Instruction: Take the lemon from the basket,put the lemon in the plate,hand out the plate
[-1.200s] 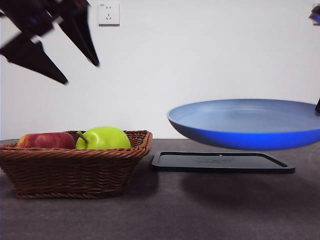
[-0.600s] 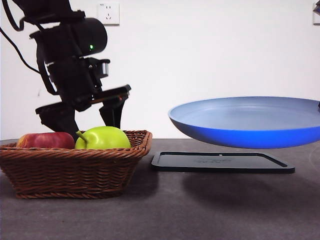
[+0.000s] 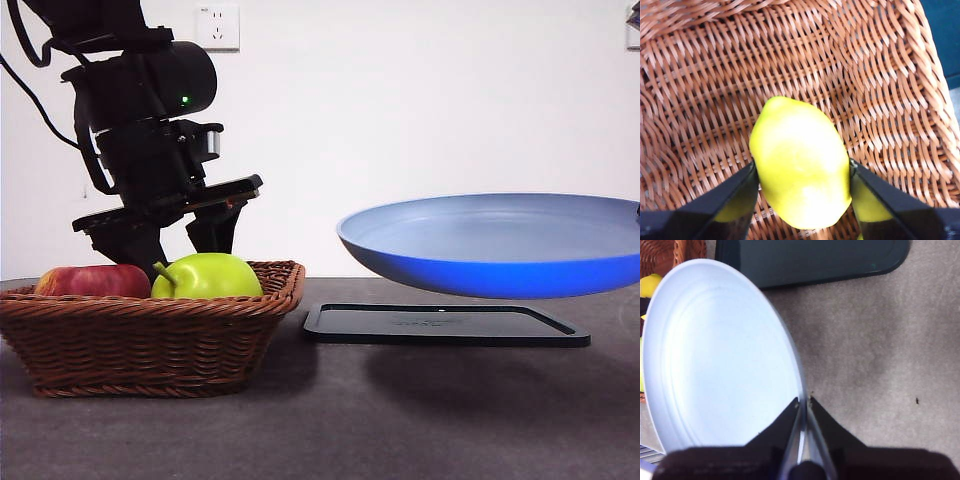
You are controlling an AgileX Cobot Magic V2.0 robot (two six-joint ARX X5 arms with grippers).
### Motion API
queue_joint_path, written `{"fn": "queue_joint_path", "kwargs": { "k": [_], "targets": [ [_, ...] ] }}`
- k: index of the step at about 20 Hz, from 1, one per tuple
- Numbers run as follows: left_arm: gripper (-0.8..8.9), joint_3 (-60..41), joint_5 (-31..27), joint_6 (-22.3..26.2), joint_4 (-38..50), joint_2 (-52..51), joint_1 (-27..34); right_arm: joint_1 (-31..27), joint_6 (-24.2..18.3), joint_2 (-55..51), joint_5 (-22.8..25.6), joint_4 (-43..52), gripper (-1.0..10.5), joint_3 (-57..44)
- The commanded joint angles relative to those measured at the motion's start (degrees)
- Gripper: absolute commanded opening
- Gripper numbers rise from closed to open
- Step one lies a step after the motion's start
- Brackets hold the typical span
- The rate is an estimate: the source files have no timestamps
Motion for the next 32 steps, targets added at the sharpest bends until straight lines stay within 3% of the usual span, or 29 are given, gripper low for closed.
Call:
{"fn": "queue_joint_path", "kwargs": {
  "k": [1, 3, 7, 10, 13, 17, 23, 26, 32],
  "targets": [
    [2.17, 1.36, -0.2, 1.25, -0.61, -2.49, 0.7, 0.02, -0.5, 0.28, -0.35, 0.68, 0.0, 1.09],
    [2.17, 1.38, 0.59, 1.4, -0.66, -8.9, 0.72, 0.02, -0.46, 0.42, -0.35, 0.83, 0.0, 1.09],
    [2.17, 1.38, 14.73, 1.38, 1.66, -21.18, -3.98, 0.13, 1.07, 1.79, -0.79, 0.9, 0.0, 1.09],
    [2.17, 1.38, 13.97, 1.4, 4.0, -21.35, -14.62, 0.28, 1.07, 2.45, -3.69, 1.01, 0.0, 1.09],
    [2.17, 1.38, 6.95, 3.06, 6.43, -18.34, -23.28, 0.96, 1.07, 2.45, -4.11, 0.7, 0.0, 1.09],
    [2.18, 1.38, 3.19, 4.46, 7.87, -13.22, -29.22, 1.22, 1.05, 2.45, -4.98, 0.04, 0.0, 1.09],
    [2.25, 1.38, 2.58, 4.46, 7.8, -8.9, -31.32, 1.22, 0.98, 2.45, -4.98, -1.16, 0.0, 1.09],
    [3.29, 1.38, 2.54, 5.53, 7.48, -8.9, -31.3, 1.22, 1.01, 2.45, -5.03, -1.49, 0.0, 1.09],
    [3.42, 1.38, 2.84, 5.33, 4.42, -8.9, -31.3, 1.22, 1.03, 2.45, -5.03, -1.88, 0.0, 1.09]
  ]
}}
